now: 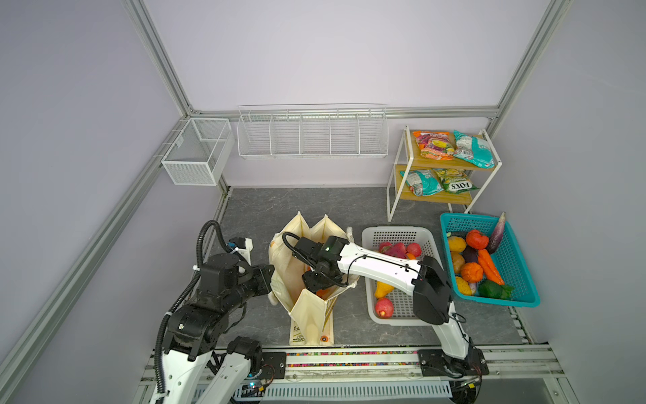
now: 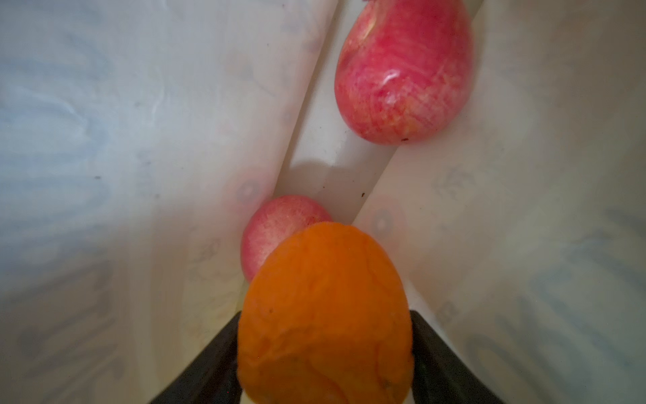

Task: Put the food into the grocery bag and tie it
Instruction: 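Lower the orange into the bag mouth and open the right gripper, then withdraw the right gripper from the bag back over the white basket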

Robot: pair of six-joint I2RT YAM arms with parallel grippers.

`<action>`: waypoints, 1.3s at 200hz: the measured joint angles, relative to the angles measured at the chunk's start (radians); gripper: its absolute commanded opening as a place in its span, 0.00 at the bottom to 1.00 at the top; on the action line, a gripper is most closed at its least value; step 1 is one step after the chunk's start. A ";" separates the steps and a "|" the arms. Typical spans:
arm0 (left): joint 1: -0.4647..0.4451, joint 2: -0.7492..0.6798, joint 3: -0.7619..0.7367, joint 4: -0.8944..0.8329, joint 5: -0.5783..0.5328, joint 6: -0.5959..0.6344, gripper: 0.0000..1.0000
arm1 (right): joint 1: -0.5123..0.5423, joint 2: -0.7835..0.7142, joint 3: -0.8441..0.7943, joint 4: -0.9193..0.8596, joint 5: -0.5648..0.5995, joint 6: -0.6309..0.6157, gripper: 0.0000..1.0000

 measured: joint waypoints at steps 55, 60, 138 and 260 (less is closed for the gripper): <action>0.000 -0.012 0.000 -0.004 0.000 0.000 0.00 | -0.001 0.000 0.000 -0.001 0.007 0.000 0.91; 0.000 -0.012 0.000 -0.004 0.000 0.000 0.00 | -0.001 0.000 0.000 -0.001 0.009 -0.004 0.93; 0.000 -0.012 0.000 -0.003 0.000 0.000 0.00 | 0.006 -0.022 0.136 -0.056 0.077 -0.016 0.88; 0.000 -0.022 -0.002 -0.013 0.000 0.000 0.00 | 0.082 -0.369 0.394 -0.108 0.331 -0.070 0.88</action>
